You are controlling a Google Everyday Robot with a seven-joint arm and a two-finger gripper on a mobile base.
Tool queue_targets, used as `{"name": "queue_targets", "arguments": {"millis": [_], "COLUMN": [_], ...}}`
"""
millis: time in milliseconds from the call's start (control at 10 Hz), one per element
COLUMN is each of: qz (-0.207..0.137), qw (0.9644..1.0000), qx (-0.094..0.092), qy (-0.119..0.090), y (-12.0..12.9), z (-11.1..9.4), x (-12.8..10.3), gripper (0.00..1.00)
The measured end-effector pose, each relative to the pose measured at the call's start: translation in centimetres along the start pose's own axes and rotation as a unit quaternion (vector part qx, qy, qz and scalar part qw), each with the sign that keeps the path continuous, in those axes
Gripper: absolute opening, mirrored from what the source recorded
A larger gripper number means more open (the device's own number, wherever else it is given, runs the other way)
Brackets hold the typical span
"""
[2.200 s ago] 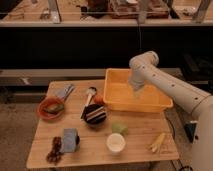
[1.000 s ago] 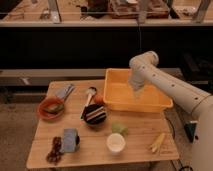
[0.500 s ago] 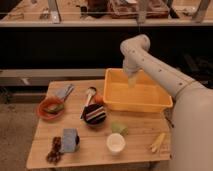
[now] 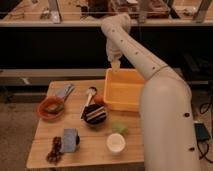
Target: Place apple in tray
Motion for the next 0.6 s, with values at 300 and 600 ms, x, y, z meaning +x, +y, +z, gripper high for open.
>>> {"name": "queue_targets", "arguments": {"millis": [300,600], "qz": [0.001,-0.018], "qw": [1.0000,0.9995], "qx": [-0.002,-0.024], "qy": [0.001,-0.014], "y": [0.1,1.6], "z": [0.1,0.1], "x": [0.2,-2.0], "gripper": [0.63,0.63]}}
